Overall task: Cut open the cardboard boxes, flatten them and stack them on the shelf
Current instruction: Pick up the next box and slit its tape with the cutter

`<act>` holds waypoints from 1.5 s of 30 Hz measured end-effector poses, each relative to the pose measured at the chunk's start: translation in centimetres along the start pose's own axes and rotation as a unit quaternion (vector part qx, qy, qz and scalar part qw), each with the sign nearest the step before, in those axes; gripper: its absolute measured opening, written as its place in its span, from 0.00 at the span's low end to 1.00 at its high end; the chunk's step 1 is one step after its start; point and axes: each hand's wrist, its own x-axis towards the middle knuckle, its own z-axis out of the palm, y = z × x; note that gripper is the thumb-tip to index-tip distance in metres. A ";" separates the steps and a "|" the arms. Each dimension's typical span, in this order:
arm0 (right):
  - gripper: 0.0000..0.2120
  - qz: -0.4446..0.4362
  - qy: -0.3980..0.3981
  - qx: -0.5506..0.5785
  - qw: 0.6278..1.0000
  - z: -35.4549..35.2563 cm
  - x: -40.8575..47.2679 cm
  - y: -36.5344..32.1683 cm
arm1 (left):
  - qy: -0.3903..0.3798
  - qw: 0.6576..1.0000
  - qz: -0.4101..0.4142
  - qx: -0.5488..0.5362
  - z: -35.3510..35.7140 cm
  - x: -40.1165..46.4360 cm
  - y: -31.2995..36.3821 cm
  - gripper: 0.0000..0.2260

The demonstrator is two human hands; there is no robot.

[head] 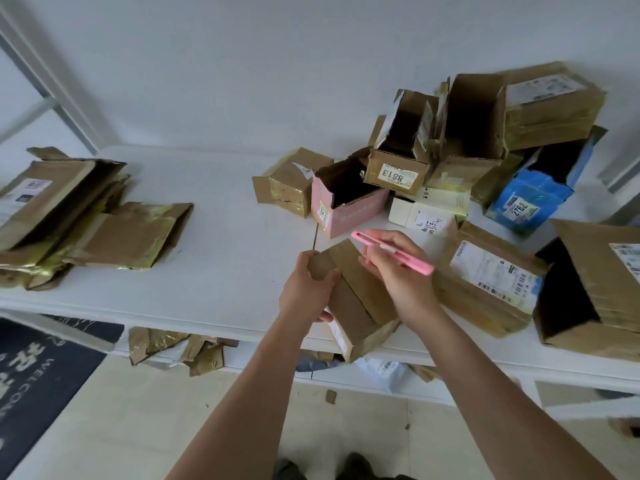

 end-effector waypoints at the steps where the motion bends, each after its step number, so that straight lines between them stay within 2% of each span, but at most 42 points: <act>1: 0.05 -0.004 0.002 -0.016 1.000 0.5 0.2 0.3 | 0.007 1.000 0.000 -0.006 0.0 -0.1 -0.1 0.16; 3: 0.01 -0.028 0.004 -0.062 0.998 1.1 0.4 0.9 | 0.019 1.000 0.002 -0.014 0.1 -0.2 -0.2 0.16; 7: 0.07 -0.052 0.005 -0.119 0.991 1.5 0.4 1.6 | 0.002 0.998 0.006 -0.063 -0.2 -0.4 -0.4 0.16; 10: 0.11 -0.041 0.015 -0.127 0.991 1.5 0.5 1.9 | -0.040 0.989 -0.034 -0.140 -1.2 -0.7 -0.7 0.15; 13: 0.07 -0.054 0.014 -0.136 0.989 1.6 0.6 1.8 | -0.053 0.979 -0.064 -0.187 -1.7 -0.9 -0.8 0.14; 18: 0.02 -0.078 0.007 -0.120 0.990 1.6 0.4 1.4 | -0.033 0.977 -0.063 -0.200 -1.5 -0.8 -0.7 0.14; 26: 0.12 -0.093 0.006 -0.182 0.979 1.7 0.9 1.8 | -0.030 0.979 -0.055 -0.192 -1.4 -0.6 -0.7 0.14; 33: 0.12 -0.122 -0.003 -0.219 0.968 1.8 0.9 2.0 | -0.024 0.982 -0.053 -0.182 -1.3 -0.4 -0.6 0.13; 37: 0.12 -0.155 -0.014 -0.255 0.954 2.2 0.8 2.0 | -0.018 0.982 -0.058 -0.182 -1.2 -0.4 -0.5 0.13; 43: 0.14 -0.216 -0.078 -0.309 0.923 2.1 0.5 1.6 | 0.014 0.980 -0.073 -0.187 -0.8 -0.4 -0.2 0.13; 45: 0.14 -0.211 -0.092 -0.330 0.915 1.6 0.2 1.5 | 0.029 0.980 -0.074 -0.182 -0.5 -0.3 -0.1 0.14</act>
